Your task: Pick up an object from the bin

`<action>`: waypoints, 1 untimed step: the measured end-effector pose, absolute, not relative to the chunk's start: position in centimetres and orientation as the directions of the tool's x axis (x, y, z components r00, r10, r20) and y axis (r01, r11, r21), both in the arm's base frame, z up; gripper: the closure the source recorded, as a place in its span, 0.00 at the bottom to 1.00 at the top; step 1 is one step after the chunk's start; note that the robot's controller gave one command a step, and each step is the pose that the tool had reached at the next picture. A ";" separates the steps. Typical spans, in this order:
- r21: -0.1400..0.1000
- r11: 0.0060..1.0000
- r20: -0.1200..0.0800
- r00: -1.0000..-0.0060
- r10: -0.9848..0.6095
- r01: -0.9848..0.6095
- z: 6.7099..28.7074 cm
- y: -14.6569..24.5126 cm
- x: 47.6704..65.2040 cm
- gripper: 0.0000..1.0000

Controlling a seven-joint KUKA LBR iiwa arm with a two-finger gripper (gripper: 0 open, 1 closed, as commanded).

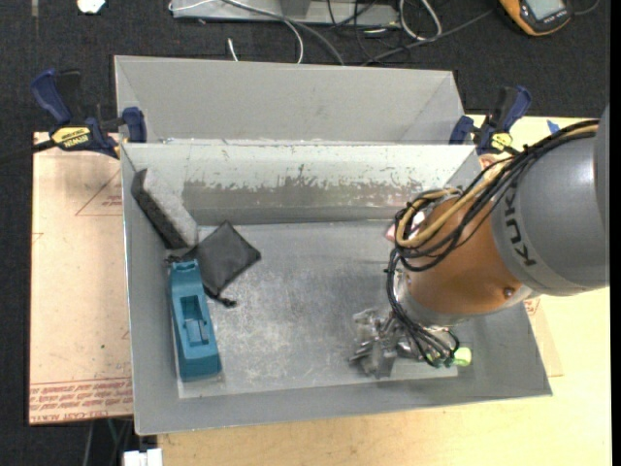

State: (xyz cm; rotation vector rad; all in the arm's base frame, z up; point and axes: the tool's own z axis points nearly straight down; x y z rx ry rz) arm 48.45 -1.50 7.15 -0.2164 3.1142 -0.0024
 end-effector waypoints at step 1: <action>-0.003 0.990 -0.019 -0.990 -0.139 -0.139 7.1 -1.5 48.4 1.00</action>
Offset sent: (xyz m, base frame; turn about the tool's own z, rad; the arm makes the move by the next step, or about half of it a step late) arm 0.0000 -0.0145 0.1136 -0.0163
